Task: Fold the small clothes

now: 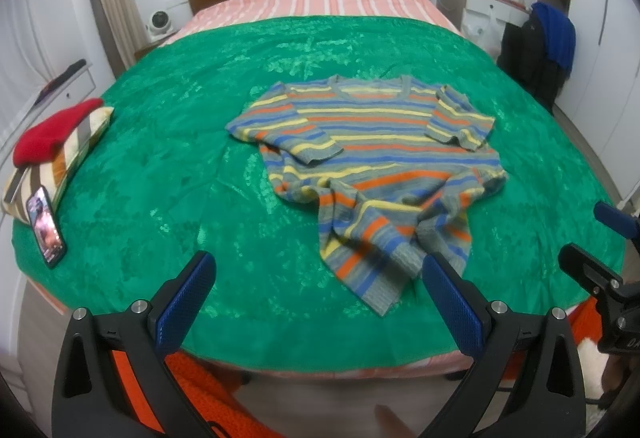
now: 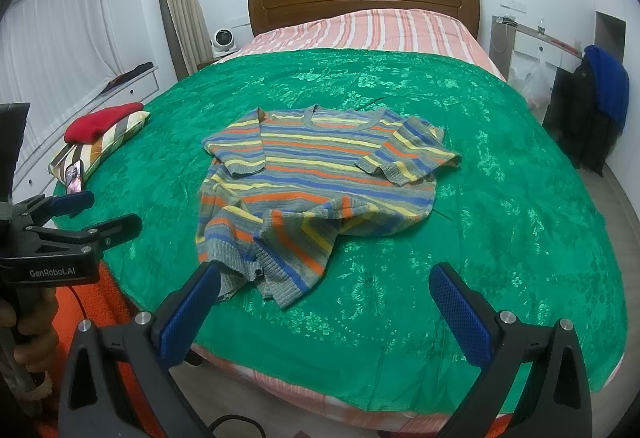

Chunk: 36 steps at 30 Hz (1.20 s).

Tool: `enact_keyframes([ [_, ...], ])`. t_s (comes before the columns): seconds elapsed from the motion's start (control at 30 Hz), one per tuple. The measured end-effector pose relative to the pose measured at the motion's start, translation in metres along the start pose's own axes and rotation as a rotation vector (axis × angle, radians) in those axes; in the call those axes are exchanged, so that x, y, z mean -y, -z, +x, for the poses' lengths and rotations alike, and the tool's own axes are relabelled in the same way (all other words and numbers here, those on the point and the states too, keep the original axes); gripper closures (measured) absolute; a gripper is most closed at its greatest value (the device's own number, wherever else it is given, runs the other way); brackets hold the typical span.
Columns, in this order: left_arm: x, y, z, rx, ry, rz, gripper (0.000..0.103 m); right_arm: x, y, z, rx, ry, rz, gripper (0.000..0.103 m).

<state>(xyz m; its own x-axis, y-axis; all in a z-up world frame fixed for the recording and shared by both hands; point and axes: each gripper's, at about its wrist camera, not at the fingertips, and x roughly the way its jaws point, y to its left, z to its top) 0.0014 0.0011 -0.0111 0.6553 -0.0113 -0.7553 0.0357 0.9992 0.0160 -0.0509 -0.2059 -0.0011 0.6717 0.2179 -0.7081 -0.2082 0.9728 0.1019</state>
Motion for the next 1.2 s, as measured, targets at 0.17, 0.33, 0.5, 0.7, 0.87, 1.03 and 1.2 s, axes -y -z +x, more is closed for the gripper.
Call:
enact_keyframes([
  [0.17, 0.001, 0.002, 0.002, 0.008, -0.012, 0.011, 0.0, 0.0, 0.0, 0.001, -0.004, -0.002, 0.001, 0.0],
  [0.33, -0.001, 0.002, 0.003, -0.017, 0.028, -0.014, 0.0, 0.0, 0.001, 0.001, -0.005, -0.002, 0.001, 0.0],
  [0.5, -0.046, -0.001, 0.022, -0.065, 0.081, -0.125, 0.0, 0.013, 0.001, -0.001, 0.01, 0.079, -0.029, 0.0],
  [0.7, -0.056, 0.015, 0.079, -0.286, 0.258, -0.131, 0.002, 0.056, 0.009, 0.029, -0.089, 0.114, 0.036, 0.0],
  [0.87, -0.023, 0.023, 0.136, -0.357, 0.223, -0.041, 0.034, 0.042, 0.001, 0.071, -0.185, -0.231, 0.155, 0.001],
  [1.03, 0.008, 0.025, 0.146, -0.267, 0.152, 0.069, 0.084, -0.002, 0.006, 0.149, -0.337, -0.211, -0.025, 0.024],
  [1.2, -0.023, 0.016, 0.116, -0.324, 0.252, 0.015, 0.103, 0.018, 0.009, 0.131, -0.319, -0.303, 0.039, 0.091],
])
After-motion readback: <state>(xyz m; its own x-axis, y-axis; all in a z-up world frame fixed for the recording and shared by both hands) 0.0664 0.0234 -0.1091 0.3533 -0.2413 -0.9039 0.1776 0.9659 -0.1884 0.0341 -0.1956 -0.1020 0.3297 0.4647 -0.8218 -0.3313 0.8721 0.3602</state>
